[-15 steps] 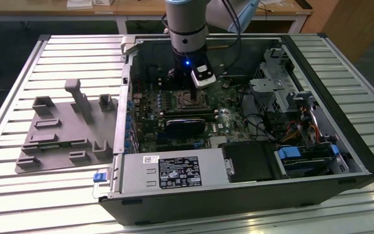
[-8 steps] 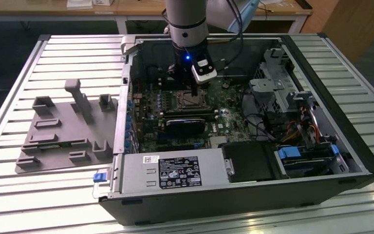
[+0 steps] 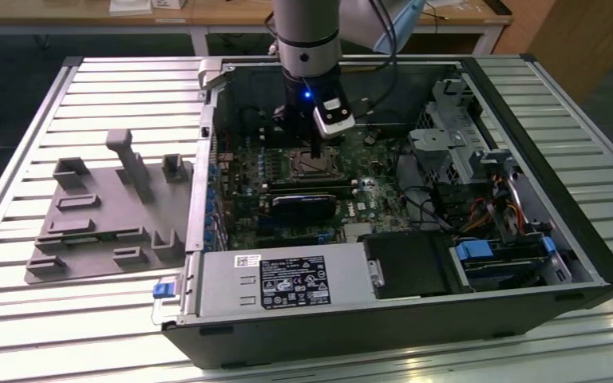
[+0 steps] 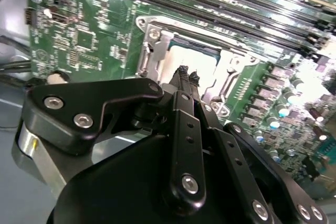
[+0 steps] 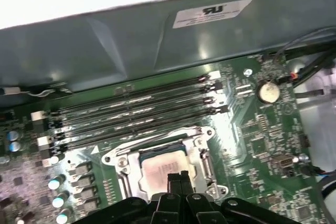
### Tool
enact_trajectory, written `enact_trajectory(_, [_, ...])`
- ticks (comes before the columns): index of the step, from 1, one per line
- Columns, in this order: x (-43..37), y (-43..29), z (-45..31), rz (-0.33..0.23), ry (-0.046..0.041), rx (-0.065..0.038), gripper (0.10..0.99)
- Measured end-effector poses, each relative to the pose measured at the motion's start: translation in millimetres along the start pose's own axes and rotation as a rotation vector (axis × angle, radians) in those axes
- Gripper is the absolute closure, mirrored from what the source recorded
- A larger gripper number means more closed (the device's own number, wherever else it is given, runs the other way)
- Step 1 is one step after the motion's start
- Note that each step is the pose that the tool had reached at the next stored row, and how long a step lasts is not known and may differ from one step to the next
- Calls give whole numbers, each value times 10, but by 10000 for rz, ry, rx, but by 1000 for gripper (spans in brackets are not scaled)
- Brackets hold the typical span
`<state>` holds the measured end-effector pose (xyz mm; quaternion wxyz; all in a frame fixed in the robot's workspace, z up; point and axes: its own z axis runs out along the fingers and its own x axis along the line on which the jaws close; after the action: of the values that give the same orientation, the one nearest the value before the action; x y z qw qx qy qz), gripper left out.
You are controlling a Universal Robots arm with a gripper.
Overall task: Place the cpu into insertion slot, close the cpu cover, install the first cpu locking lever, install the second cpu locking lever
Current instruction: 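Install the first cpu locking lever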
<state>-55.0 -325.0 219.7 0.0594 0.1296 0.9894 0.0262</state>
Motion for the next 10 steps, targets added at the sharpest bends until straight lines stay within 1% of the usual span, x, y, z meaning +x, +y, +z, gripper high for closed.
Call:
enact_trajectory(1, [0, 0, 2, -11, 86, 28, 984])
enact_trajectory(2, [0, -1, 3, -20, 138, 47, 984])
enact_trajectory(7, [0, -1, 3, -23, 141, 51, 984])
enact_trajectory(10, [-5, 2, -40, -23, 140, 49, 984])
